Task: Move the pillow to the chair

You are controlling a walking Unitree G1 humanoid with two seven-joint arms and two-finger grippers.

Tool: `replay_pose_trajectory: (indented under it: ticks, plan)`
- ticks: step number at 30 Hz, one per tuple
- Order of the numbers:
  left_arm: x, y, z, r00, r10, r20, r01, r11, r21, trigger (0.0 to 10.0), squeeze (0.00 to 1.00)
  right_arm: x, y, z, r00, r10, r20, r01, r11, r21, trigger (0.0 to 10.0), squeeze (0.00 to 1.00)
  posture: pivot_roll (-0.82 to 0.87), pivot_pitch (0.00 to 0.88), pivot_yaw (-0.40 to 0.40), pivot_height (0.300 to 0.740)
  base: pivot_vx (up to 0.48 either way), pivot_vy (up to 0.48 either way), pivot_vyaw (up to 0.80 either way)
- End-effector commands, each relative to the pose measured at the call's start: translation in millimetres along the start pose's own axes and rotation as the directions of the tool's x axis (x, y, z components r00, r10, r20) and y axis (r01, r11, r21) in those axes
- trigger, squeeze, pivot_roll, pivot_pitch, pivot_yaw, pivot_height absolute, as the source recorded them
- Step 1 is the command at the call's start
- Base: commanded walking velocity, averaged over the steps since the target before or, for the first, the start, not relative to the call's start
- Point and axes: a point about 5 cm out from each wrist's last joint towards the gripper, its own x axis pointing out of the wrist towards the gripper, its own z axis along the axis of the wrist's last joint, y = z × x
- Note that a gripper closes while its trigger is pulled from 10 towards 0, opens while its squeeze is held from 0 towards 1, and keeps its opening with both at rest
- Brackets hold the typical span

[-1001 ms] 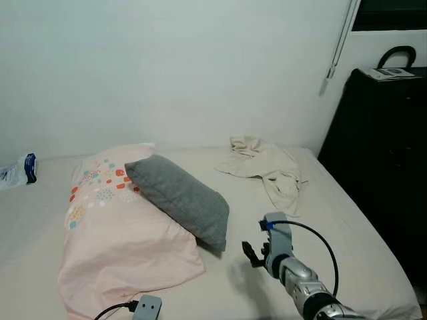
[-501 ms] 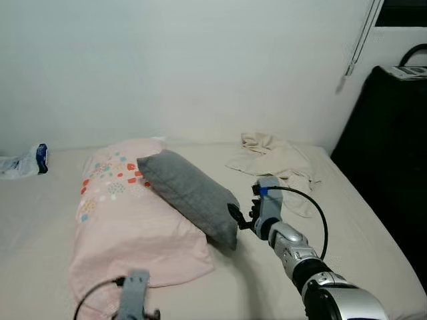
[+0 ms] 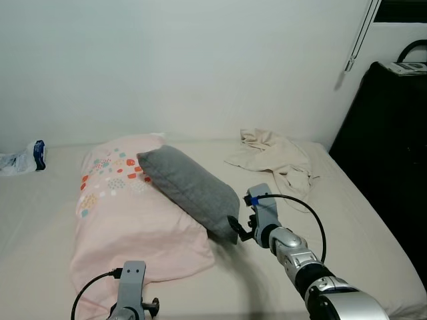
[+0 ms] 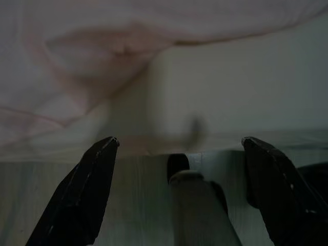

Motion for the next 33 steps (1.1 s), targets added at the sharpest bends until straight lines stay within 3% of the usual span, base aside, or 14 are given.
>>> replay_pose_trajectory:
  ticks: [1, 7, 8, 12, 16, 18, 20, 24, 25, 26, 27, 29, 30, 33]
  plan:
    - [-1.4, -0.4, -7, 1.0, -0.004, -0.016, 0.004, 1.0, -0.004, 10.0, 0.0, 0.2, 2.9, -1, 1.0, 0.022, 0.003, -0.022, 1.0, -0.012, 10.0, 0.0, -0.09, 0.0, 0.016, 0.63, 0.0, 0.0, 0.0]
    - [-0.7, -1.0, -2, 1.0, -0.018, 0.008, 0.018, 0.999, -0.035, 10.0, 0.0, 0.6, 3.5, 2, 1.0, 0.028, 0.013, -0.028, 0.999, -0.039, 10.0, 0.0, -0.08, 0.0, 0.016, 0.61, 0.0, 0.0, 0.0]
    - [-0.3, -8.9, 6, 0.99, -0.125, 0.065, 0.133, 0.981, -0.14, 10.0, 0.0, 0.8, 0.8, 8, 0.999, 0.014, 0.047, -0.012, 0.998, -0.056, 10.0, 0.0, -0.08, 0.0, 0.018, 0.6, 0.0, 0.0, 0.0]
    - [-1.5, -19.3, 15, 0.948, -0.278, 0.158, 0.31, 0.92, -0.241, 10.0, 0.0, 0.5, -4.5, 20, 0.993, -0.006, 0.115, 0.012, 0.999, -0.05, 10.0, 0.0, -0.08, 0.0, 0.022, 0.595, 0.0, 0.0, 0.0]
    - [-5.8, -28.0, 21, 0.856, -0.46, 0.237, 0.512, 0.821, -0.253, 10.0, 0.0, 0.0, -12.5, 35, 0.983, -0.039, 0.179, 0.051, 0.997, -0.063, 10.0, 0.0, -0.06, 0.0, 0.029, 0.595, 0.0, 0.0, 0.0]
    - [-8.9, -28.5, 27, 0.779, -0.539, 0.32, 0.625, 0.708, -0.33, 10.0, 0.0, 1.0, -14.3, 48, 0.975, -0.045, 0.216, 0.067, 0.993, -0.094, 10.0, 0.0, -0.06, 0.0, 0.033, 0.595, 0.0, 0.0, 0.0]
    - [-16.2, -25.5, 30, 0.646, -0.646, 0.405, 0.763, 0.557, -0.329, 10.0, 0.0, 1.9, -13.7, 63, 0.962, -0.04, 0.271, 0.081, 0.987, -0.141, 10.0, 0.0, -0.03, 0.0, 0.047, 0.58, 0.0, 0.0, 0.0]
    - [-22.1, -20.8, 25, 0.566, -0.708, 0.421, 0.824, 0.475, -0.309, 10.0, 0.0, 2.2, -12.8, 70, 0.953, -0.044, 0.3, 0.098, 0.981, -0.168, 10.0, 0.0, -0.01, 0.0, 0.056, 0.565, 0.0, 0.0, 0.0]
    - [-22.1, -20.8, 25, 0.566, -0.708, 0.421, 0.824, 0.475, -0.309, 10.0, 0.0, 2.2, -12.8, 70, 0.953, -0.044, 0.3, 0.098, 0.981, -0.168, 10.0, 0.0, -0.01, 0.0, 0.056, 0.565, 0.0, 0.0, 0.0]
    - [-25.0, -18.6, 21, 0.532, -0.735, 0.42, 0.846, 0.445, -0.294, 10.0, 0.0, 1.9, -12.8, 74, 0.946, -0.04, 0.321, 0.095, 0.983, -0.157, 10.0, 0.0, -0.01, 0.0, 0.057, 0.56, 0.0, 0.0, 0.0]
    - [-30.9, -12.5, 16, 0.464, -0.774, 0.432, 0.884, 0.376, -0.277, 10.0, 0.0, 1.1, -13.4, 80, 0.934, -0.042, 0.355, 0.103, 0.982, -0.156, 10.0, 0.0, 0.01, 0.001, 0.061, 0.56, 0.0, 0.0, 0.0]
    - [-33.6, -9.2, 15, 0.434, -0.783, 0.446, 0.899, 0.344, -0.271, 10.0, 0.0, 0.6, -15.7, 81, 0.931, -0.057, 0.36, 0.122, 0.979, -0.161, 10.0, 0.0, 0.02, 0.004, 0.061, 0.56, 0.0, 0.0, 0.0]
    - [-38.0, -4.1, 14, 0.388, -0.792, 0.471, 0.92, 0.297, -0.257, 10.0, 0.0, -0.2, -23.5, 82, 0.934, -0.11, 0.339, 0.181, 0.966, -0.184, 10.0, 0.0, 0.04, 0.018, 0.062, 0.56, 0.0, 0.0, 0.0]
    - [-40.5, -0.7, 15, 0.369, -0.792, 0.486, 0.928, 0.284, -0.242, 10.0, 0.0, -1.3, -32.8, 79, 0.936, -0.18, 0.302, 0.251, 0.945, -0.212, 10.0, 0.0, 0.05, 0.034, 0.066, 0.56, 0.0, 0.0, 0.0]
